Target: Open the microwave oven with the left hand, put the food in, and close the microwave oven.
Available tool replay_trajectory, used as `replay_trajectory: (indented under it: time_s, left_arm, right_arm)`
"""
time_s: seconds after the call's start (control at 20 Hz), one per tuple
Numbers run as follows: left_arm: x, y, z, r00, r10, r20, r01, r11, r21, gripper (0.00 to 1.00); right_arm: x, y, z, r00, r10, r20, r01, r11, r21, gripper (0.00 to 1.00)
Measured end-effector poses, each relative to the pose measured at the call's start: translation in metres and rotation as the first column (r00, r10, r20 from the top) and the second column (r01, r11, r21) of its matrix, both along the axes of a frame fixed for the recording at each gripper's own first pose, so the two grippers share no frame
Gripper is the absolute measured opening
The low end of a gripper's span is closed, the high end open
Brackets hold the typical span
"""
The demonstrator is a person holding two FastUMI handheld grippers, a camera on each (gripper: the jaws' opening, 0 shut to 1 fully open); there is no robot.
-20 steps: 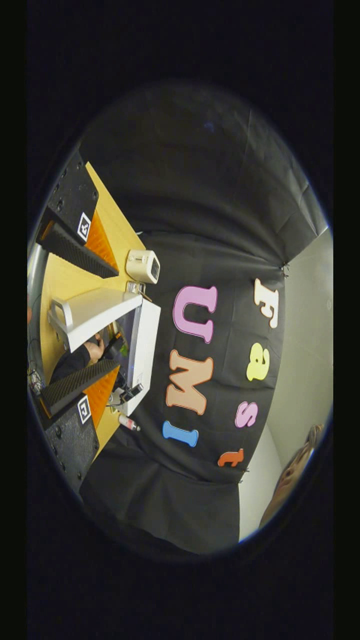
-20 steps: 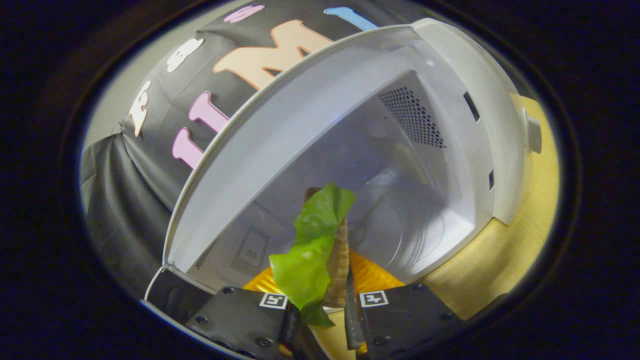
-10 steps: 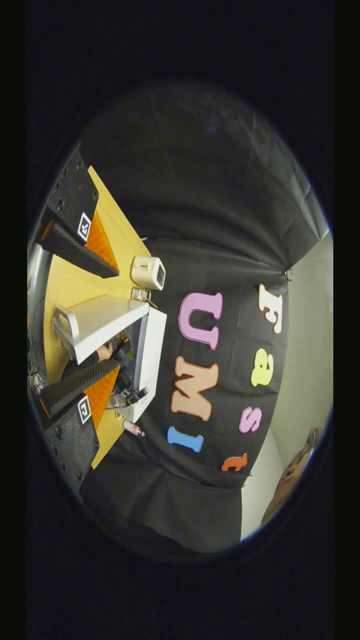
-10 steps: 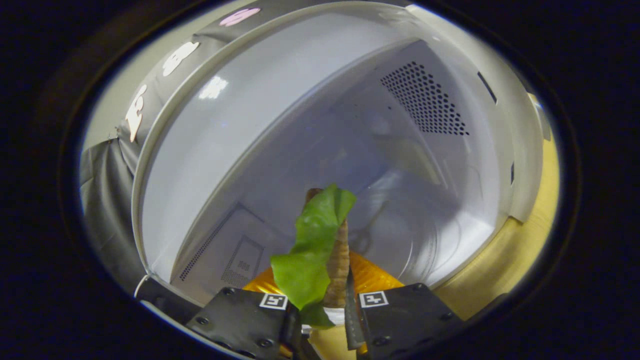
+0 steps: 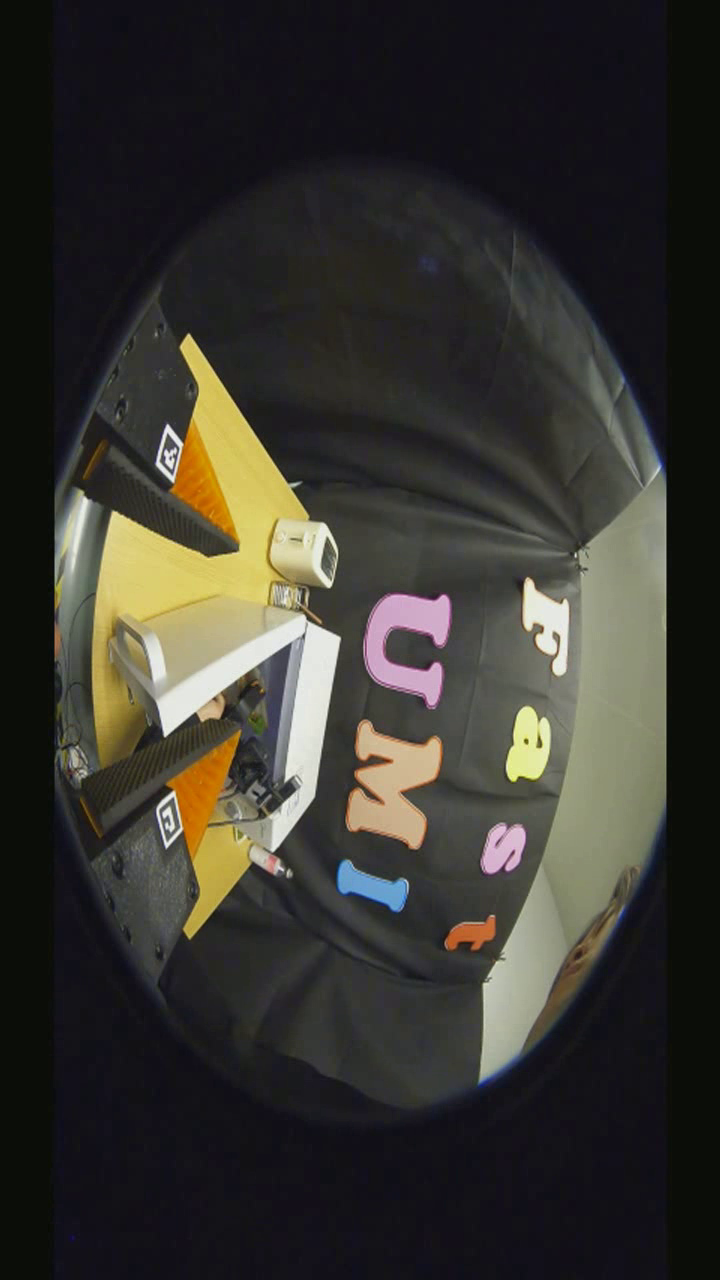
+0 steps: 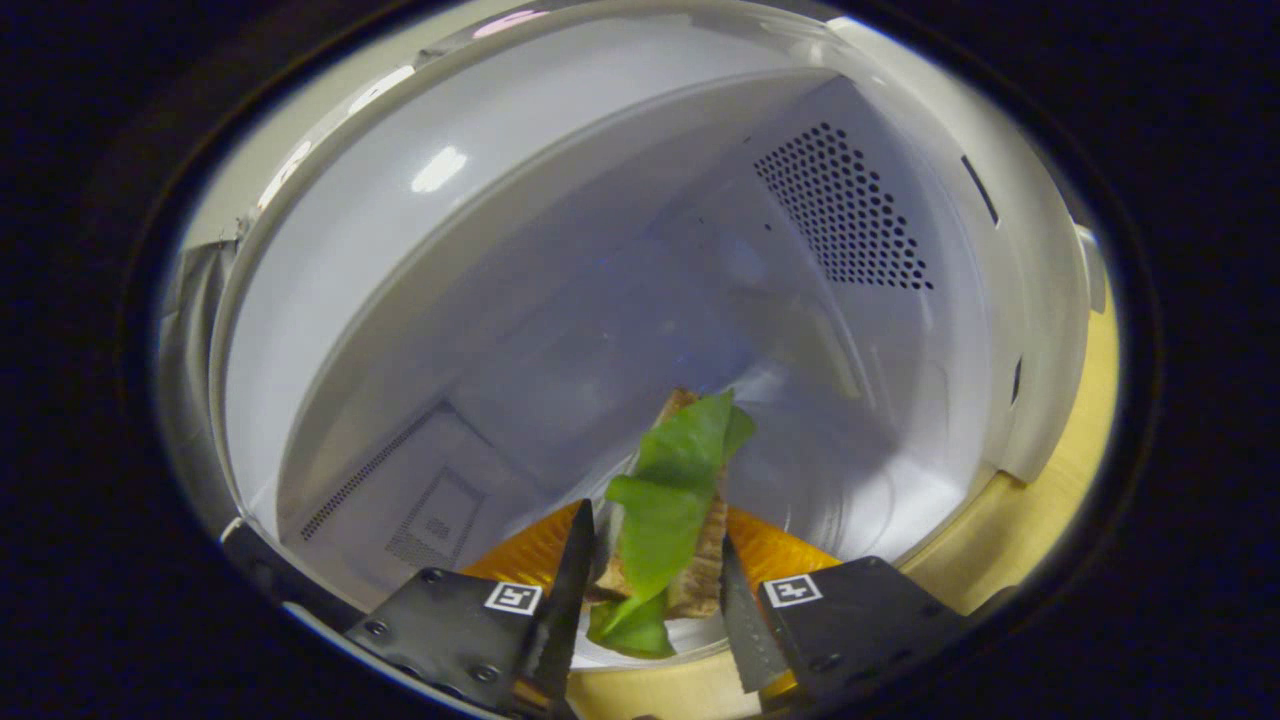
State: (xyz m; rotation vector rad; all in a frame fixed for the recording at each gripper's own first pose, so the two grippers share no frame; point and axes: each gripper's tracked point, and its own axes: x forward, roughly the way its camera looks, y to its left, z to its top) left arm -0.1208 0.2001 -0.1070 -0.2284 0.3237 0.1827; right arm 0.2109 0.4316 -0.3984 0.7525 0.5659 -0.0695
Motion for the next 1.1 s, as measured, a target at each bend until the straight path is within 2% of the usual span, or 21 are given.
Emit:
replay_trajectory:
  time_s: [0.05, 0.15, 0.2, 0.35, 0.4, 0.45, 0.5, 0.55, 0.65, 0.7, 0.75, 0.8, 0.9, 1.0, 1.1]
  left_arm:
    - [0.000, -0.002, -0.001, 1.000, -0.004, -0.002, 0.004, 1.000, -0.002, 0.93]
    - [-0.001, -0.002, -0.002, 1.000, -0.003, -0.001, 0.003, 1.000, -0.002, 0.96]
    - [-0.001, -0.003, -0.001, 1.000, -0.002, 0.001, 0.002, 1.000, -0.006, 0.93]
    - [-0.003, -0.002, -0.001, 1.000, 0.004, 0.000, -0.004, 1.000, 0.000, 0.93]
    - [-0.003, -0.003, 0.001, 1.000, 0.003, 0.002, -0.003, 1.000, 0.002, 0.96]
    - [-0.002, -0.004, 0.001, 1.000, 0.004, 0.004, -0.004, 1.000, 0.004, 0.96]
    - [-0.003, -0.005, 0.002, 1.000, 0.003, 0.002, -0.003, 1.000, 0.003, 0.96]
    - [-0.004, -0.006, 0.001, 1.000, 0.002, -0.003, -0.002, 1.000, 0.002, 0.93]
    - [-0.006, -0.008, 0.008, 1.000, -0.003, 0.004, 0.003, 1.000, 0.016, 0.96]
    - [-0.007, -0.008, 0.011, 1.000, -0.004, 0.008, 0.004, 1.000, 0.027, 0.93]
    - [-0.007, -0.008, 0.011, 1.000, -0.005, 0.011, 0.004, 0.999, 0.037, 0.99]
    - [-0.006, -0.007, 0.013, 1.000, -0.006, 0.015, 0.005, 0.999, 0.041, 0.93]
    - [-0.006, -0.008, 0.013, 1.000, -0.006, 0.018, 0.005, 1.000, 0.031, 0.93]
    - [-0.009, -0.009, 0.011, 1.000, -0.001, 0.017, 0.001, 1.000, 0.015, 0.93]
    - [-0.012, -0.006, 0.011, 1.000, 0.006, 0.019, -0.006, 1.000, 0.013, 0.93]
  right_arm:
    - [-0.002, -0.002, -0.002, 1.000, 0.010, 0.006, -0.010, 1.000, -0.023, 0.68]
    - [-0.004, -0.005, -0.001, 0.999, 0.044, 0.007, -0.043, 0.994, -0.097, 0.84]
    - [-0.002, -0.006, -0.002, 0.998, 0.064, 0.002, -0.063, 0.988, -0.144, 0.92]
    - [0.003, -0.006, 0.004, 0.992, 0.123, 0.013, -0.117, 0.964, -0.241, 0.92]
    - [0.003, -0.006, 0.006, 0.989, 0.145, 0.012, -0.136, 0.955, -0.264, 0.92]
    - [0.003, -0.006, 0.009, 0.987, 0.161, 0.013, -0.150, 0.945, -0.290, 1.00]
    - [0.004, -0.008, 0.012, 0.984, 0.176, 0.015, -0.161, 0.932, -0.325, 1.00]
    - [0.004, -0.009, 0.016, 0.982, 0.190, 0.019, -0.170, 0.917, -0.360, 0.94]
    - [0.007, -0.012, 0.024, 0.975, 0.218, 0.034, -0.187, 0.899, -0.396, 0.95]
    - [0.009, -0.013, 0.026, 0.974, 0.221, 0.038, -0.189, 0.902, -0.389, 0.96]
    - [0.012, -0.012, 0.024, 0.974, 0.226, 0.033, -0.200, 0.914, -0.354, 1.00]
    - [0.011, -0.010, 0.019, 0.974, 0.226, 0.009, -0.213, 0.931, -0.296, 0.94]
    - [0.009, -0.012, 0.020, 0.978, 0.210, -0.021, -0.210, 0.957, -0.199, 0.93]
    - [0.014, -0.033, 0.036, 0.989, 0.143, 0.038, -0.132, 0.968, -0.212, 0.93]
    - [0.014, -0.039, 0.052, 0.987, 0.142, 0.072, -0.125, 0.971, -0.205, 0.92]
